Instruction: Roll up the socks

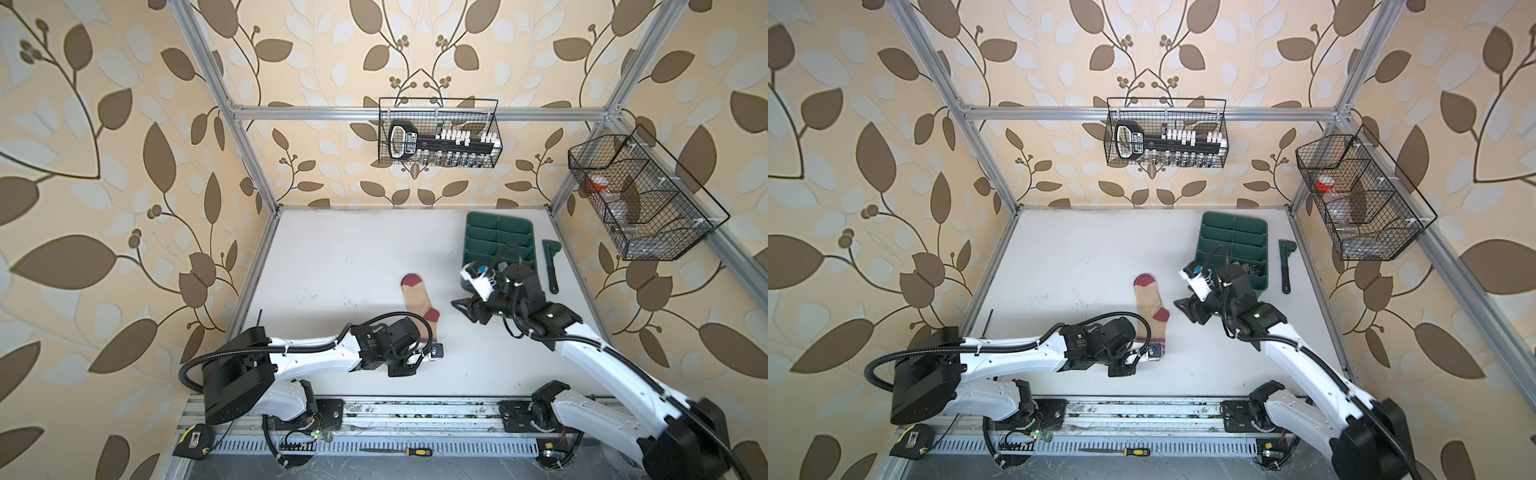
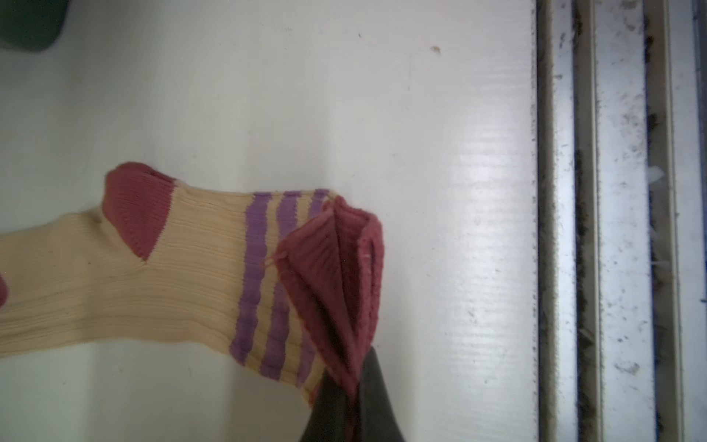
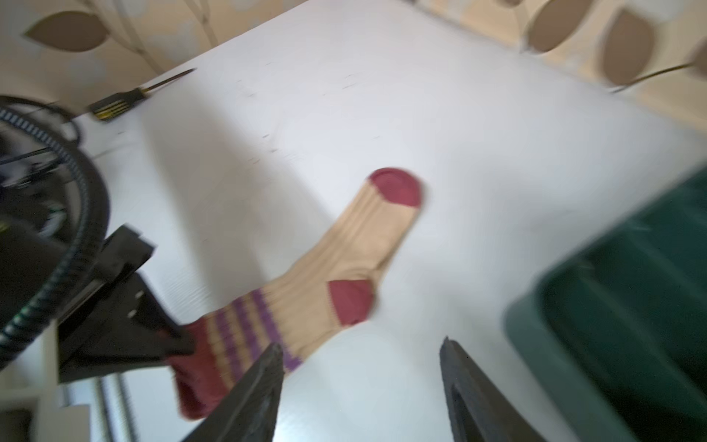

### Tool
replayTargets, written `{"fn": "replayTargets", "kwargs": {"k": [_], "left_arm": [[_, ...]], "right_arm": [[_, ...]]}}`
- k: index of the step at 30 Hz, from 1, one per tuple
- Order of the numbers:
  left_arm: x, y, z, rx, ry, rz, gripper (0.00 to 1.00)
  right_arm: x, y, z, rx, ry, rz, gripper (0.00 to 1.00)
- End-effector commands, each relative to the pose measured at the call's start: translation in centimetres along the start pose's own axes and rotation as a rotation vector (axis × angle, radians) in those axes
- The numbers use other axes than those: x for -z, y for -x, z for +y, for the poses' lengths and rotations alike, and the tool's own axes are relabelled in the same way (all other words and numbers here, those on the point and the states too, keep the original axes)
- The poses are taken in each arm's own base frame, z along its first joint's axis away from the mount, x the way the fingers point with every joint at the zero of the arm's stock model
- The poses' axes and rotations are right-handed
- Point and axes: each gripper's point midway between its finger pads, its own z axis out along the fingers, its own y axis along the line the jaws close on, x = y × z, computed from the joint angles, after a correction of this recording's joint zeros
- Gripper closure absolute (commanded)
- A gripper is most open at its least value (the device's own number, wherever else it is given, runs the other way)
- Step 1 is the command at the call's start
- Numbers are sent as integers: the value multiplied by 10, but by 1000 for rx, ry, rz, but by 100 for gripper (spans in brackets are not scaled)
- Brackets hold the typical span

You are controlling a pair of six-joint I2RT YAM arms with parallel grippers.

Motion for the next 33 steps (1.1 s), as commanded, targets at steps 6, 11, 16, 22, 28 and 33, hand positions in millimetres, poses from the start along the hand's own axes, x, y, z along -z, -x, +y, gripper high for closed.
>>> {"fn": "replayTargets", "kwargs": {"k": [6, 11, 16, 22, 28, 33], "left_arm": [[-26, 24, -35, 190, -287, 14, 100], [-32, 24, -28, 375, -366, -16, 100], [-32, 27, -24, 507, -493, -41, 100], [-33, 32, -20, 609, -619, -50, 100], [-36, 26, -16, 664, -649, -28, 100], [-39, 21, -19, 673, -657, -13, 100]], "right_arm": [[98, 15, -57, 217, -494, -239, 38], [86, -4, -12, 473, -273, -152, 41], [77, -24, 36, 825, -152, -116, 41], [63, -81, 100, 1344, -2, -24, 40], [40, -125, 158, 1527, 160, -47, 38], [9, -147, 182, 1558, 268, 20, 39]]}}
